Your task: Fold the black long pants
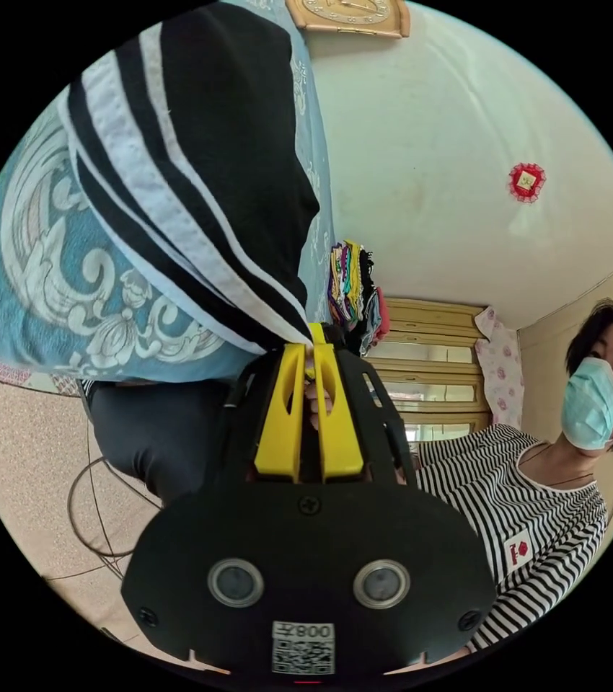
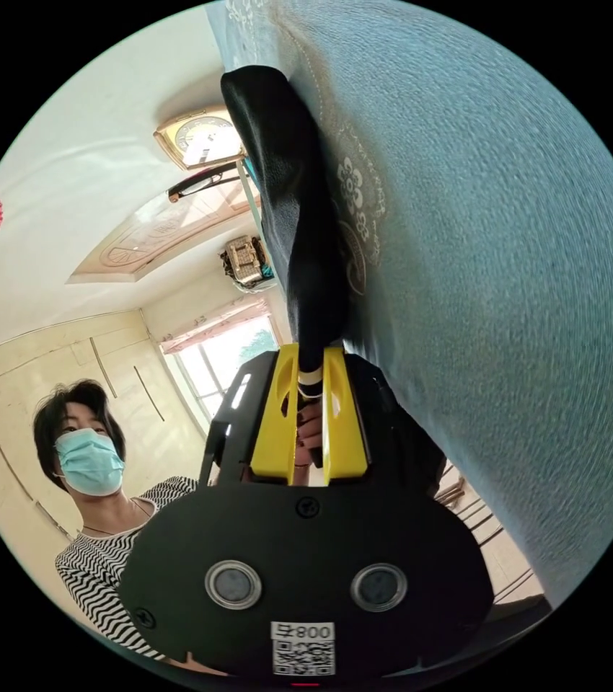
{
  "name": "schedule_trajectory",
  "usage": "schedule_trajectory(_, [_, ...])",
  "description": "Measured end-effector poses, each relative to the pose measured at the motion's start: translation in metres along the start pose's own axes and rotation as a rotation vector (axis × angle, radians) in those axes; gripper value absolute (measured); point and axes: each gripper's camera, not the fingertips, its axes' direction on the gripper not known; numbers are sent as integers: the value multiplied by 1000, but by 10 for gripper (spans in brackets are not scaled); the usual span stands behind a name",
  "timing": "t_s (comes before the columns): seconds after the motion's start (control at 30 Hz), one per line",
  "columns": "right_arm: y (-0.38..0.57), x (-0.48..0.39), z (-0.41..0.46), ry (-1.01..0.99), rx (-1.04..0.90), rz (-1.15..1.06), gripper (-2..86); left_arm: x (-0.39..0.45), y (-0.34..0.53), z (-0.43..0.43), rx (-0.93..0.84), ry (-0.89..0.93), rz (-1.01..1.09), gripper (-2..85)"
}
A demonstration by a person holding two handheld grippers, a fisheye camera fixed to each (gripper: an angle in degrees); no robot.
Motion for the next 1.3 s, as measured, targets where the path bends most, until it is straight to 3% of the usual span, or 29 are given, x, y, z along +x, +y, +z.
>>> schedule_trajectory(0.3, [7, -9, -2, -54, 13, -9, 31, -19, 33, -81, 182, -16, -79, 50])
schedule_trajectory(0.47, [10, -28, 2, -107, 7, -51, 25, -42, 49, -108, 348, 180, -137, 113])
schedule_trajectory(0.77, [17, -55, 10, -141, -2, -108, 20, -58, 62, -121, 560, 392, -143, 144])
schedule_trajectory(1.3, [63, -60, 4, -161, 25, -109, 18, -52, 54, -146, 686, 273, -163, 102])
